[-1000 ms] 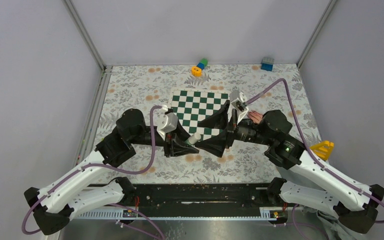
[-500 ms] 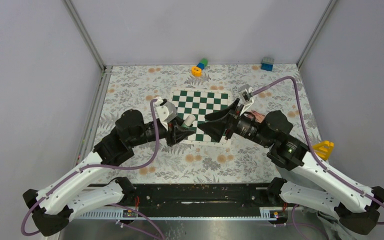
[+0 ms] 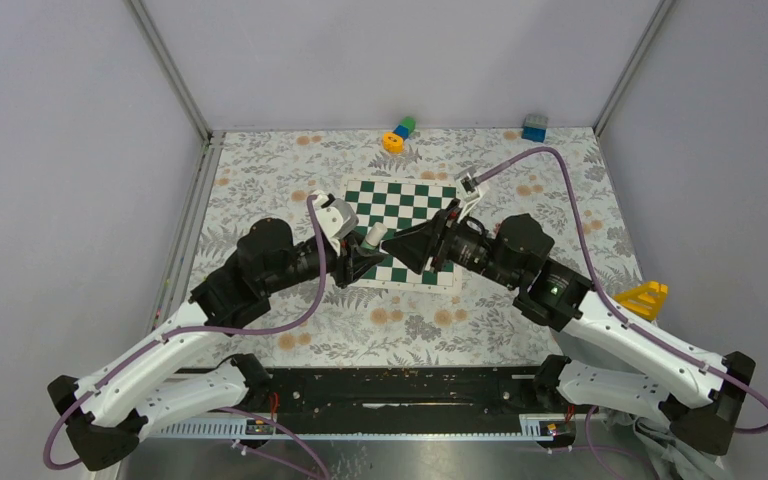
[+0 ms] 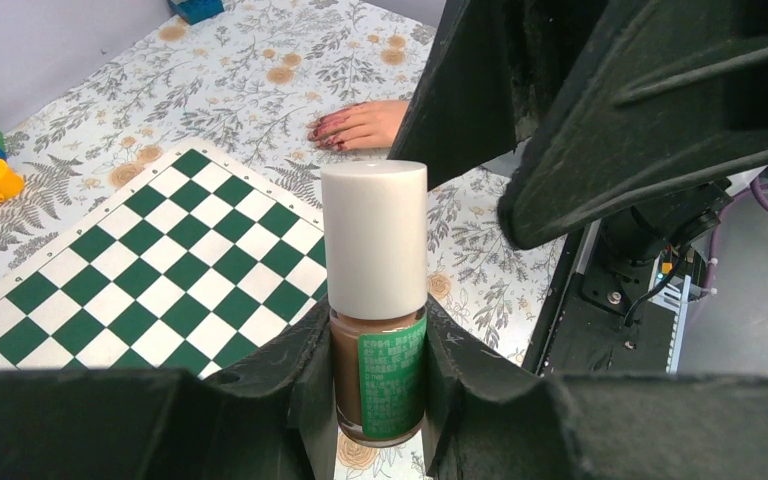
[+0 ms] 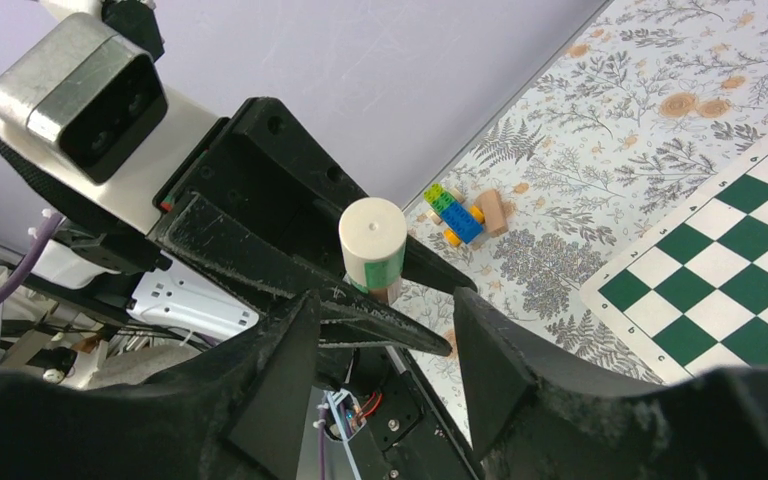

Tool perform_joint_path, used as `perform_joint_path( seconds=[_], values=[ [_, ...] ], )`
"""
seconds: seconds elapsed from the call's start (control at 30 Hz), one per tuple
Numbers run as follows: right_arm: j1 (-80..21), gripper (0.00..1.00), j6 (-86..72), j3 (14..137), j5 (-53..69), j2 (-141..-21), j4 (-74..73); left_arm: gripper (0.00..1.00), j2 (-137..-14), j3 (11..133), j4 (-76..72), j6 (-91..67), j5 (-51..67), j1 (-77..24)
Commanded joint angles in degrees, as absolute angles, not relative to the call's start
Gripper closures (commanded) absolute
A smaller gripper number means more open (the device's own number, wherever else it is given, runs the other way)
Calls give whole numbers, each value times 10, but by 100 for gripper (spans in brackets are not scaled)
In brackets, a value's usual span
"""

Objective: Paint the nails
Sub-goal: Unscrew the nail polish bottle.

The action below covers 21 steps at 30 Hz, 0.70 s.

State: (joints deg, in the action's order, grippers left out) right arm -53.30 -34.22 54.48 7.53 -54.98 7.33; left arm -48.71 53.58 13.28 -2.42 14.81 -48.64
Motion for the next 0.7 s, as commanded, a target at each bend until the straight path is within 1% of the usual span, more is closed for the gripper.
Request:
perform_joint_path(
  seconds=[0.0, 0.1, 0.27, 0.67],
  values=[
    [-540, 44, -359, 573, 62, -567, 113, 100, -487, 547, 112, -18, 139, -488],
    [-540, 47, -363, 580, 65, -578, 111, 100, -487, 547, 112, -18, 140, -488],
    [-540, 49, -366, 582, 68, -584, 118, 100, -487, 548, 113, -18, 141, -488],
    [-540, 52, -372, 591, 74, -593, 125, 100, -491, 549, 116, -19, 140, -488]
  ],
)
